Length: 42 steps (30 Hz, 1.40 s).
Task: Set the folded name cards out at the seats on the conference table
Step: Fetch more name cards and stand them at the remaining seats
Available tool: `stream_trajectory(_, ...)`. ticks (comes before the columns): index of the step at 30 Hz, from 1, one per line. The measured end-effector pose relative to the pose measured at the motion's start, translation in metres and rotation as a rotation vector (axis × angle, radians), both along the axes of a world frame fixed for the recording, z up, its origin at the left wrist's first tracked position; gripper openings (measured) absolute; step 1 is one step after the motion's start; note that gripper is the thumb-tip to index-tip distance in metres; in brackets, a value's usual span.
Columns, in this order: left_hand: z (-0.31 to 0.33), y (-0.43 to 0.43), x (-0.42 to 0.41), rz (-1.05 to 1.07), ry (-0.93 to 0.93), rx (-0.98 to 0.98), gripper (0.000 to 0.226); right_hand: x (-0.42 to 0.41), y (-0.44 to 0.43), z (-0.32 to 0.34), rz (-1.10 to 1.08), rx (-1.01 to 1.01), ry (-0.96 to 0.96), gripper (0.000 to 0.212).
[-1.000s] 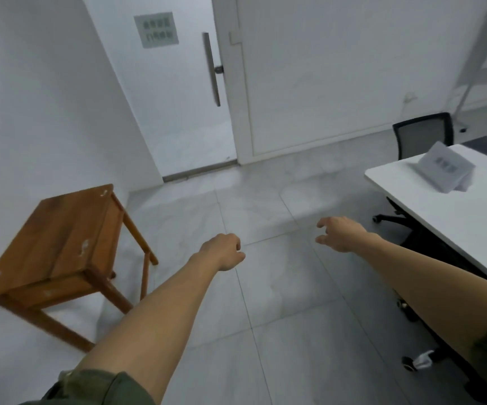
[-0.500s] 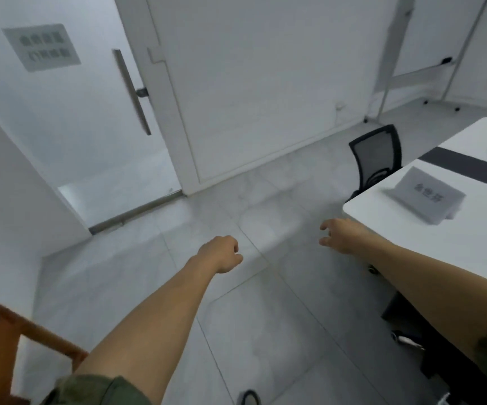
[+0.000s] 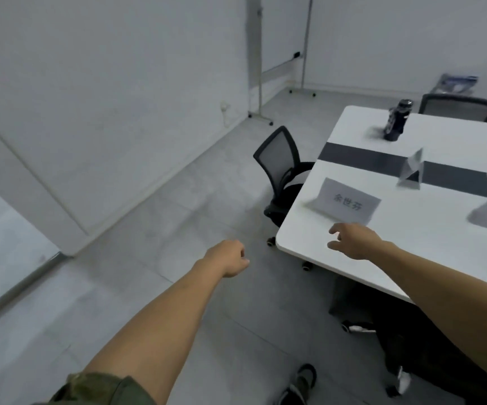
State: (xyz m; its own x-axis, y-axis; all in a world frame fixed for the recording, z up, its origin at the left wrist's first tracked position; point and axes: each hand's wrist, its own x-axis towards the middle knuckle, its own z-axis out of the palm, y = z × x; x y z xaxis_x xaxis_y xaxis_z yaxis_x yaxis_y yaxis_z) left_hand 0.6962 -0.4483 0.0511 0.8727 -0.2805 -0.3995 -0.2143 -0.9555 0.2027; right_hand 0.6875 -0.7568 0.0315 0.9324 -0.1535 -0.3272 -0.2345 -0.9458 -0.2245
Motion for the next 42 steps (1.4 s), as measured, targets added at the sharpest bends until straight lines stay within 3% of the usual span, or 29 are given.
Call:
stream_trajectory(10,-0.019,-0.097,0.189,-0.085,0.003,0.023,0.039,0.156,-0.118,-0.022,-0.218,-0.01,-0.083,0.046)
stream_trajectory(21,-0.076,-0.169,0.307,-0.236,0.165,-0.008,0.037,0.236,-0.181,-0.085,-0.314,-0.045,0.116,0.088)
stream_trajectory(25,-0.091,-0.183,0.352,-0.284,0.221,0.004,0.038,0.247,-0.19,-0.105,-0.361,0.025,0.206,0.071)
stream_trajectory(33,-0.113,-0.242,0.424,-0.468,0.24,0.024,0.028,0.245,-0.205,-0.104,-0.435,0.085,0.157,0.039)
stream_trajectory(36,-0.115,-0.272,0.436,-0.564,0.221,0.038,0.041,0.236,-0.215,-0.091,-0.475,0.136,0.11,0.038)
stream_trajectory(42,-0.116,-0.342,0.426,-0.825,0.154,-0.01,0.095,0.194,-0.245,-0.053,-0.657,0.241,-0.065,0.041)
